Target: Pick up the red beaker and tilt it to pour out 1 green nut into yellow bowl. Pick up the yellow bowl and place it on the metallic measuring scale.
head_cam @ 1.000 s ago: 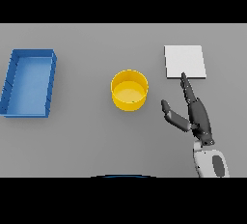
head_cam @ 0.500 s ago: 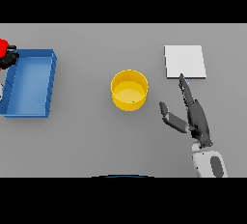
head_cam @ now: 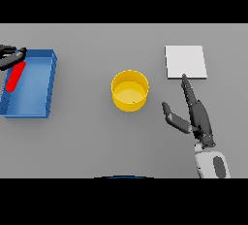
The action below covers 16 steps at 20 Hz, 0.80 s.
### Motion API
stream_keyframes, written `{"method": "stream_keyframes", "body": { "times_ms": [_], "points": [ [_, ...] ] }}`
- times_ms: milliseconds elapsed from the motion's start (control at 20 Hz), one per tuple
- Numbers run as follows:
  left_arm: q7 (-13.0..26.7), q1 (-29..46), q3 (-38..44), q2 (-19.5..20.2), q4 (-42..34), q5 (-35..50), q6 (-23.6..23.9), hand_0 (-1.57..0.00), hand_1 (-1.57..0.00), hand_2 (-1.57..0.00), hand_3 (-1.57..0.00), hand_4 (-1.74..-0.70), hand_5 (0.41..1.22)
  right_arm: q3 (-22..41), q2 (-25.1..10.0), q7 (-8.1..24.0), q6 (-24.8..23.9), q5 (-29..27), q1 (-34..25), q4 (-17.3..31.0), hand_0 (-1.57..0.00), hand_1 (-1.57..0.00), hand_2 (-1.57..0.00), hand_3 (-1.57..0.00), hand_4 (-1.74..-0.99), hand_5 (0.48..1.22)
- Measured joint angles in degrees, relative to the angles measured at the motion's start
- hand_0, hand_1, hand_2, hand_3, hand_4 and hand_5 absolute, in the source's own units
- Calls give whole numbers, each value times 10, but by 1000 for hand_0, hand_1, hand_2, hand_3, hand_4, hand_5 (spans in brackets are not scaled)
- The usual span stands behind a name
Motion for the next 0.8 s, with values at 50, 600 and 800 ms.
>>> {"method": "stream_keyframes", "body": {
  "times_ms": [50,600,800],
  "points": [
    [2,5,-7,3,0,-6,-6,-246,-225,-213,-220,-828,627,5,2,0,-3,8,1,-1,1,1,1,1,-1156,665],
    [-56,-1,-8,-21,-4,-15,38,-20,-18,-17,-18,-798,661,44,-53,43,27,89,-59,10,1,1,1,1,-1103,662],
    [-58,17,-10,-27,-20,-10,37,-8,-7,-7,-7,-806,683,93,-123,77,64,194,-135,32,1,1,1,1,-1137,626]
  ]
}}
